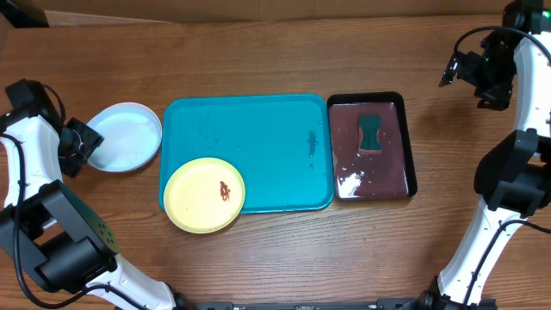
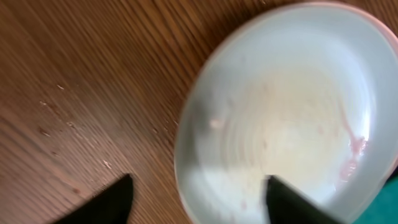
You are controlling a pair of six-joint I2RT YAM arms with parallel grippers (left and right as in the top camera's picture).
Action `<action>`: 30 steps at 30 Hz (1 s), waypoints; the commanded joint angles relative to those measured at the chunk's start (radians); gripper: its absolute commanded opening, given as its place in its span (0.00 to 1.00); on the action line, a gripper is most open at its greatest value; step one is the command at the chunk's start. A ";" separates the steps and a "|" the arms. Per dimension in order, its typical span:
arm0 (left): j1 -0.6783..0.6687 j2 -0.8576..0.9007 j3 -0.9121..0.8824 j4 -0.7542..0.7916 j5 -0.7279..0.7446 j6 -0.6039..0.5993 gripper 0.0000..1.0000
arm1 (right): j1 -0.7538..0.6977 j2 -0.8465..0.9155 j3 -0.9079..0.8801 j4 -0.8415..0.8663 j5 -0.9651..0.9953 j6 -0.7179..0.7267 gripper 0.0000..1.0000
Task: Clean dirty plates on tray and stack at the side
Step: 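Carry the light-blue plate leftward and stack it on the white plate, then grip the yellow plate's left rim with the left gripper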
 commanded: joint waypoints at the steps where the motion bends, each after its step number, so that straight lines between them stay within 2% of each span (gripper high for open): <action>1: -0.006 -0.030 0.048 -0.047 0.176 0.027 0.74 | -0.001 -0.024 0.014 0.002 -0.006 0.000 1.00; 4: -0.008 -0.033 0.110 -0.192 0.301 0.063 0.70 | -0.002 -0.024 0.014 0.002 -0.006 0.000 1.00; 7: -0.019 -0.072 0.129 -0.363 0.386 0.164 0.66 | -0.001 -0.024 0.014 0.002 -0.006 0.000 1.00; 10: -0.051 -0.121 0.126 -0.475 0.383 0.252 0.63 | -0.001 -0.024 0.014 0.002 -0.006 0.000 1.00; 12: -0.120 -0.204 0.084 -0.519 0.351 0.289 0.62 | -0.002 -0.024 0.014 0.002 -0.006 0.000 1.00; 18: -0.287 -0.417 -0.114 -0.463 0.264 0.241 0.60 | -0.001 -0.024 0.014 0.002 -0.006 0.000 1.00; 21: -0.371 -0.522 -0.275 -0.393 0.167 0.153 0.60 | -0.002 -0.024 0.014 0.002 -0.006 0.000 1.00; 26: -0.385 -0.560 -0.449 -0.304 0.045 0.046 0.51 | -0.002 -0.024 0.014 0.002 -0.006 0.000 1.00; 30: -0.382 -0.554 -0.565 -0.203 -0.024 -0.006 0.52 | -0.002 -0.024 0.014 0.002 -0.006 0.000 1.00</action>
